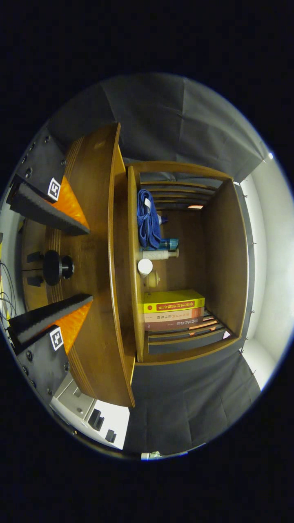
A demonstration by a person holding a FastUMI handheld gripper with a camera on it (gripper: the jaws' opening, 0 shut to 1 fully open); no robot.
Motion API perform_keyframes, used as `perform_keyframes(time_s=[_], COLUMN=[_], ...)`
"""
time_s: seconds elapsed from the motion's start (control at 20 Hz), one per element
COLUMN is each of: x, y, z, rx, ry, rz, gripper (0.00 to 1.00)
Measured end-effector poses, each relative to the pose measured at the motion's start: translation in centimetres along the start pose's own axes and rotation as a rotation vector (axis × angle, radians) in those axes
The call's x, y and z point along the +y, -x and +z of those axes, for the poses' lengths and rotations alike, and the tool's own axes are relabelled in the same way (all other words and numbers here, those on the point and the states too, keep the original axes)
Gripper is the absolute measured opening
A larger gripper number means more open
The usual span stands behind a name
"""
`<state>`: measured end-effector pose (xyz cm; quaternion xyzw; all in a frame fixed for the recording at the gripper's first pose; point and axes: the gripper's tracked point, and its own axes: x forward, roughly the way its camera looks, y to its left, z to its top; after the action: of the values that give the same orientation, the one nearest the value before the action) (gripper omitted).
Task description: Pull open the drawer, take out the items inside it, and place them on the countertop above the cabinet.
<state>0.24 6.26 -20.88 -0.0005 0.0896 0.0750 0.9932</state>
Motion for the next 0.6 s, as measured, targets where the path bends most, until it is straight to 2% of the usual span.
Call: perform_keyframes(time_s=[0.6], x=[-0.3], y=[-9.4], z=[0.6], rx=[0.047], ry=[0.006], rz=[-0.004], gripper=[0.97])
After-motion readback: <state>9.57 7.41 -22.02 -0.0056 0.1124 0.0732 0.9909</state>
